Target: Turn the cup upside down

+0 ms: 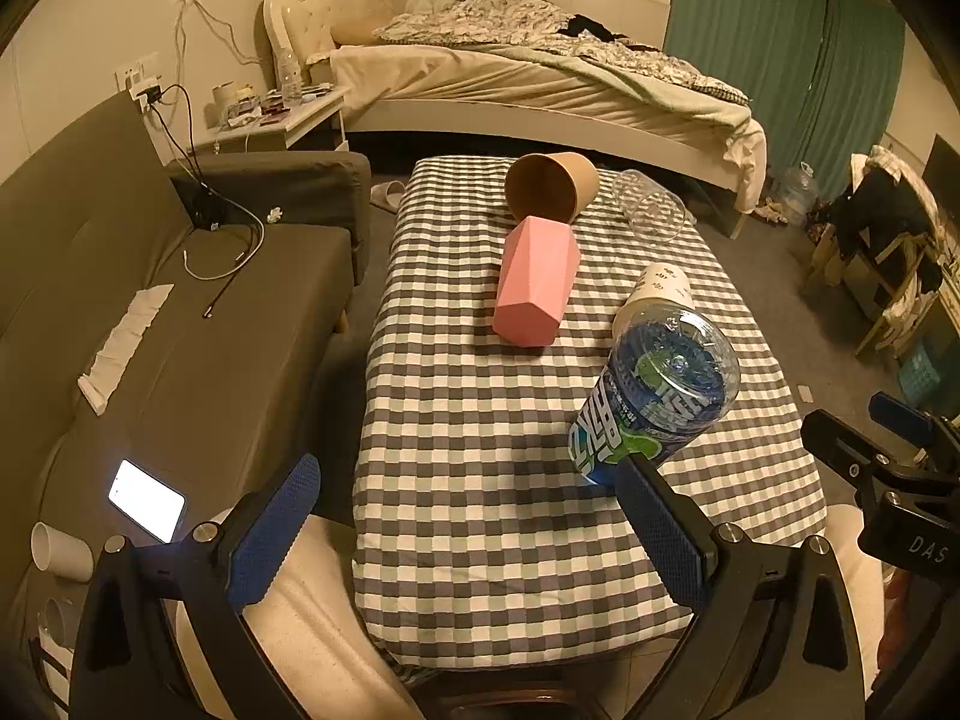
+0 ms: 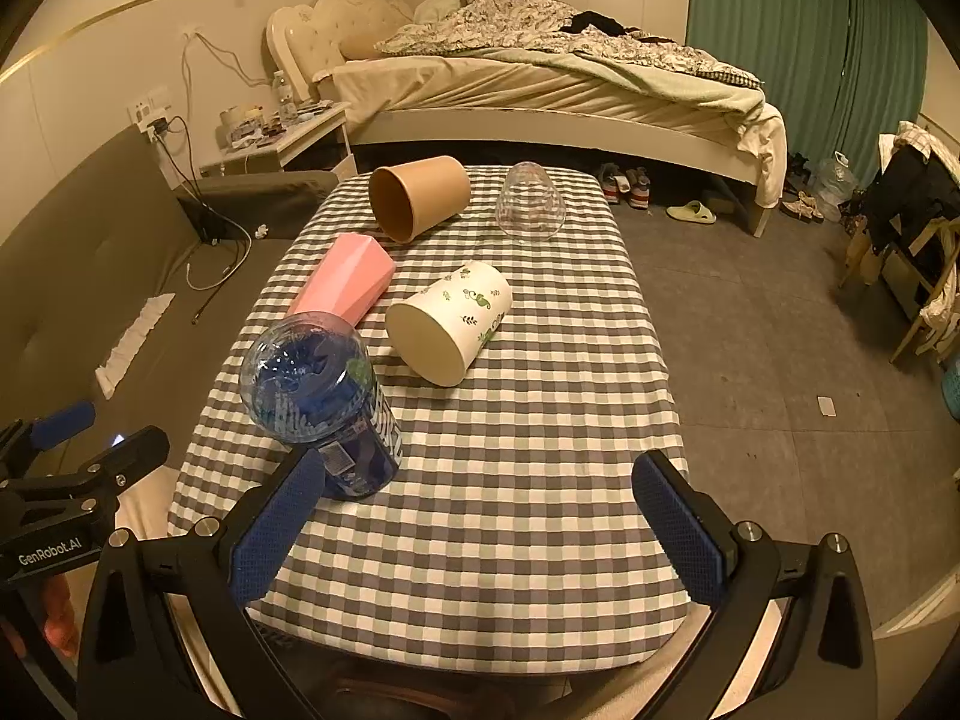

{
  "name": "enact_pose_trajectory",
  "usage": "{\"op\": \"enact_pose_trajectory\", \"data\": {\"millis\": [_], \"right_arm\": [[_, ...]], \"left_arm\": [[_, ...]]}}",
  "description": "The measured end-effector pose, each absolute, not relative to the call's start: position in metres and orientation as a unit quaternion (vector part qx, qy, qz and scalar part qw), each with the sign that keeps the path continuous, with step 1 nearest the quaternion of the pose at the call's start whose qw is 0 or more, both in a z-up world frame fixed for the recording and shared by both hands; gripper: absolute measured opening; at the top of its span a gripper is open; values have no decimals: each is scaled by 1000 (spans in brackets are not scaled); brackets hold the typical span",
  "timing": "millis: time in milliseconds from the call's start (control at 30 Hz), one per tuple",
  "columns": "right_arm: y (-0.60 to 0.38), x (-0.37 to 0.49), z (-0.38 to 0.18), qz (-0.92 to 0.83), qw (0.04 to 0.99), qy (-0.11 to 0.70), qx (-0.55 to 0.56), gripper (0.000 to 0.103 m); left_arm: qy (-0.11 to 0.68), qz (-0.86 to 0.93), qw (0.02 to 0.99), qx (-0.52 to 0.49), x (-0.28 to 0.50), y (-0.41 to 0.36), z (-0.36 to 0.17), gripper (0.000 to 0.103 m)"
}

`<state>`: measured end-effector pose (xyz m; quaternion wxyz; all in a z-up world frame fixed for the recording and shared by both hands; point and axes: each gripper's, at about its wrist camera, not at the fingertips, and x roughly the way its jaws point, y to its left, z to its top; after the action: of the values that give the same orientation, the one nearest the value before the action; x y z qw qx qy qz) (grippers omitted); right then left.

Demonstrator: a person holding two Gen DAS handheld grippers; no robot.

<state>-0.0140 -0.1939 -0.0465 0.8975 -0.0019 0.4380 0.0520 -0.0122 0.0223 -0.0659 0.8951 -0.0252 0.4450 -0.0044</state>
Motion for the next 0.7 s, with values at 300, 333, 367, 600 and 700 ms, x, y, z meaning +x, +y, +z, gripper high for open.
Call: {"op": "enact_pose_trajectory", "data": {"millis": [300,333,367,600,700], "right_arm": [[-193,-13,-47,51,897,439,-4,103],[-193,-13,-48,51,896,441,-4,103],[-193,-13,-48,51,896,441,-4,103],[-194,-10,-50,47,894,446,-5,103],[-194,-10,-51,46,893,447,-6,103]], "left_arm": [[444,2,895,-30,-12,26,-65,102],[444,3,896,-32,-12,27,-65,102],[444,4,896,-33,-12,27,-65,102],[447,9,894,-34,-11,30,-67,102],[447,9,894,-34,-10,31,-67,102]]}}
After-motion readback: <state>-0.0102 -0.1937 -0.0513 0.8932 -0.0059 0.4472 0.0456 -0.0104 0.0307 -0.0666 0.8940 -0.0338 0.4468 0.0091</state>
